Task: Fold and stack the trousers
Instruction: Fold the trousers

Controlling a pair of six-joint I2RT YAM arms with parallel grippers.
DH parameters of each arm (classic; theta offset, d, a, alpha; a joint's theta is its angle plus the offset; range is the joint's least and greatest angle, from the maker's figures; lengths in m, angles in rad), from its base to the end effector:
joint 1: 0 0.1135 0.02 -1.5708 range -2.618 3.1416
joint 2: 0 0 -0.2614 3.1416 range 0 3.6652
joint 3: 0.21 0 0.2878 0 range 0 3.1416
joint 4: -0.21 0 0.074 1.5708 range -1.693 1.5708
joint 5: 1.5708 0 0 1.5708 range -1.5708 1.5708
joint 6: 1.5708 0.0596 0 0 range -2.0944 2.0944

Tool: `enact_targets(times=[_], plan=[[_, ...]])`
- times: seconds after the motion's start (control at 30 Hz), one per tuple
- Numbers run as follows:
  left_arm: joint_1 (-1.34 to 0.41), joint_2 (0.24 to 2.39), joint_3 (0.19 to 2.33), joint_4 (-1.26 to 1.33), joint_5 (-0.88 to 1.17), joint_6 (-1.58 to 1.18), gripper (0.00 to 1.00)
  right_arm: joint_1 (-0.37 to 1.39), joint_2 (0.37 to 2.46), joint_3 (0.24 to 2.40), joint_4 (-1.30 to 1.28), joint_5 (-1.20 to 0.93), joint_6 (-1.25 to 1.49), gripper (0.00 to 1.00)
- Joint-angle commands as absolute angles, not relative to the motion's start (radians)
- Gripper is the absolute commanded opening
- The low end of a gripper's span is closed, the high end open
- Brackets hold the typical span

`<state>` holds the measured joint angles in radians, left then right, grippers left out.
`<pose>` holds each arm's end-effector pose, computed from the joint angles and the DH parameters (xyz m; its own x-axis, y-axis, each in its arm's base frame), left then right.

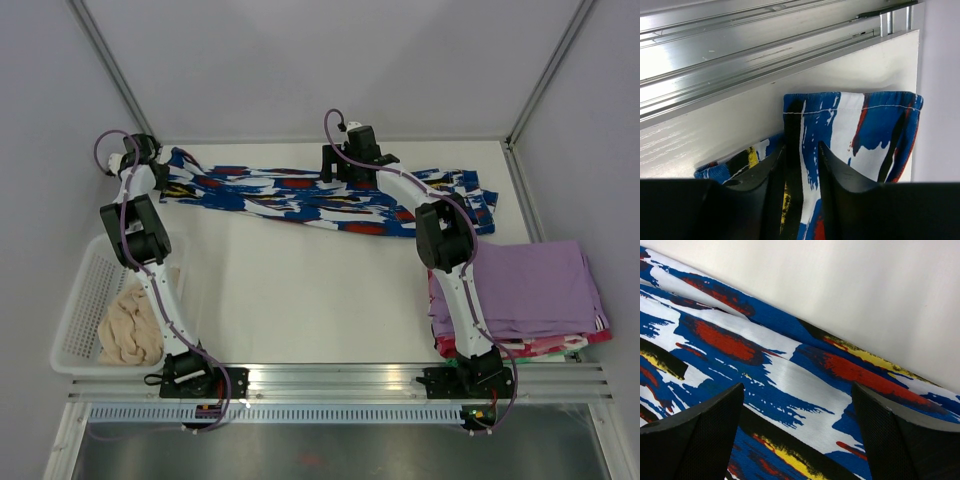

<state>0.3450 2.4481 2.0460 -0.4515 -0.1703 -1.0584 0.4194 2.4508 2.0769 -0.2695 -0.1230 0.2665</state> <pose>0.5525 0.2093 0.1256 0.0341 -0.9005 -0.4336 -0.8330 0.2141 -0.5102 0.5559 0.2559 0.1532 -0.6586 -0.0075 -0.7524 -0.3320 0.9002 0.2817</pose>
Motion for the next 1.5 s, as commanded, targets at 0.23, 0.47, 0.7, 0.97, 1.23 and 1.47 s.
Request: enact_targets(times=[0.23, 0.47, 0.7, 0.97, 1.23, 1.47], plan=[[0.348, 2.442, 2.076, -0.408, -0.156, -1.048, 0.02, 0.42, 2.441, 2.12, -0.272, -0.127, 0.285, 0.94], [0.348, 2.316, 1.985, -0.377, -0.224, -1.029, 0.02, 0.42, 2.441, 2.114, -0.267, -0.127, 0.301, 0.93], [0.348, 2.155, 1.781, -0.285, -0.241, -1.046, 0.02, 0.419, 2.441, 2.114, -0.245, -0.138, 0.31, 0.93], [0.354, 2.129, 1.714, -0.316, -0.262, -1.066, 0.02, 0.42, 2.444, 2.12, -0.241, -0.156, 0.296, 0.93], [0.36, 2.197, 1.72, -0.317, -0.223, -1.072, 0.05, 0.416, 2.442, 2.121, -0.259, -0.137, 0.291, 0.94], [0.36, 2.164, 1.703, -0.365, -0.238, -1.078, 0.68, 0.388, 2.434, 2.163, -0.29, -0.106, 0.37, 0.94]])
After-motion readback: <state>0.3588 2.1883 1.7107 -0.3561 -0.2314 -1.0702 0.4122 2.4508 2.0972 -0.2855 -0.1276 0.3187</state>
